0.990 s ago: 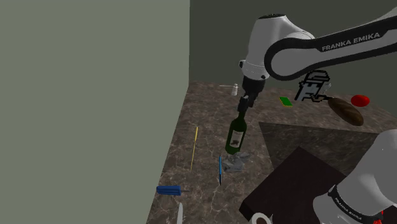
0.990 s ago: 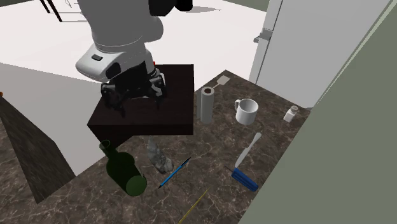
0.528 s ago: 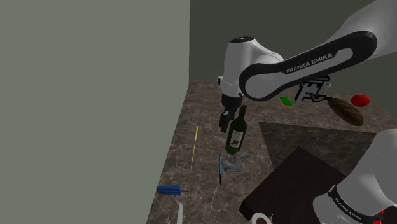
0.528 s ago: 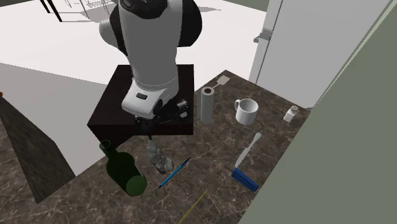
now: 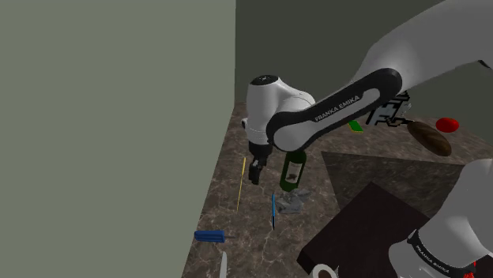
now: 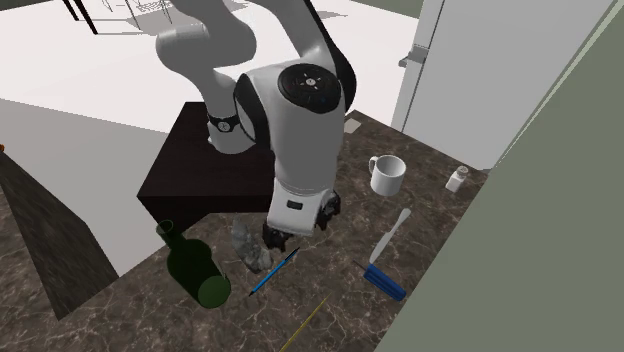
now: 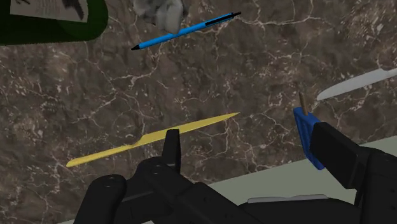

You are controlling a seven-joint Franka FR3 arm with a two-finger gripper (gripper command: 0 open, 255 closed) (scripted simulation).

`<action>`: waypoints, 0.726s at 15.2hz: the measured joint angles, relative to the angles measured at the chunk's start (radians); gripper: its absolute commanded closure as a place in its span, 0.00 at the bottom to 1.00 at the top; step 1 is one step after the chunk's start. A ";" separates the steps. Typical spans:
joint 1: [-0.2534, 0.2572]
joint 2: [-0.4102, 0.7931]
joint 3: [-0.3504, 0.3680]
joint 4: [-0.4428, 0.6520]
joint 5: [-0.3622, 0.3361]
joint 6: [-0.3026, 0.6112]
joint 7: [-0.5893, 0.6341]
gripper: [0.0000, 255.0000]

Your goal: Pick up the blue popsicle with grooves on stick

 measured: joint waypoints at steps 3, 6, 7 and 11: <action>0.029 0.103 0.013 0.060 -0.033 0.030 0.013 0.00; 0.061 0.200 0.021 0.130 -0.065 0.045 0.021 0.00; 0.073 0.230 0.024 0.148 -0.075 0.052 0.025 0.00; 0.124 0.371 0.028 0.264 -0.118 0.059 0.032 0.00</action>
